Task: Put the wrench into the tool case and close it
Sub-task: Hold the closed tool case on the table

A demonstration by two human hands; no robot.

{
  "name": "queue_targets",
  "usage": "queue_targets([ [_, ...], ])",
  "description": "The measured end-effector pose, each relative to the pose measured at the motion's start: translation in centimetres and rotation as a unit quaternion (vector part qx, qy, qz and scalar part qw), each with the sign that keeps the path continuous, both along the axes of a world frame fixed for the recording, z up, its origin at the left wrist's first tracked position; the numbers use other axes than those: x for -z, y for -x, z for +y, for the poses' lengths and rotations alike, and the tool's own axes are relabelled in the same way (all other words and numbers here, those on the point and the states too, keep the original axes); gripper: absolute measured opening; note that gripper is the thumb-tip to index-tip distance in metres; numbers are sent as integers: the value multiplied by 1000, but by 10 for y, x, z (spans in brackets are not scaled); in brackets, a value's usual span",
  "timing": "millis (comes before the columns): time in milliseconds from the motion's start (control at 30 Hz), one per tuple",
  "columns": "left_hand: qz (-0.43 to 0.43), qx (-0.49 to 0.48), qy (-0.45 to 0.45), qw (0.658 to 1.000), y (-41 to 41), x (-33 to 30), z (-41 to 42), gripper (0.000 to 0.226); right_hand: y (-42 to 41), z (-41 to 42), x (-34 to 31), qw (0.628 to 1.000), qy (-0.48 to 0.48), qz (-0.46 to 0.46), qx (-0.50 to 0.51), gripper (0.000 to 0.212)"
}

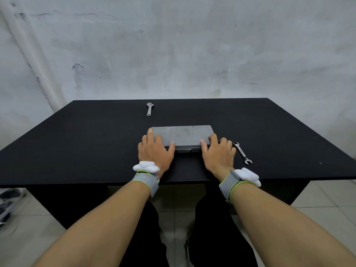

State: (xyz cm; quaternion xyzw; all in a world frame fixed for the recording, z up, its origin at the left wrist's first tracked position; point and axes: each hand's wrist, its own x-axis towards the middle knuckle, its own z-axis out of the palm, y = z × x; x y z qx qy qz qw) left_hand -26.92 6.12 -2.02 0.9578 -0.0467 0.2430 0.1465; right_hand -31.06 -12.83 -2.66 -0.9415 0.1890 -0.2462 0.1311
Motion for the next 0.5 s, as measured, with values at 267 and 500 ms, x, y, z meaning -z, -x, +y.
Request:
queue_targets([
  [267, -29, 140, -89, 986, -15, -1, 3, 32, 0, -1, 1, 999, 26, -19, -1, 41],
  [500, -11, 147, -91, 985, -16, 4, 6, 38, -2, 4, 1, 992, 119, -50, -12, 28],
])
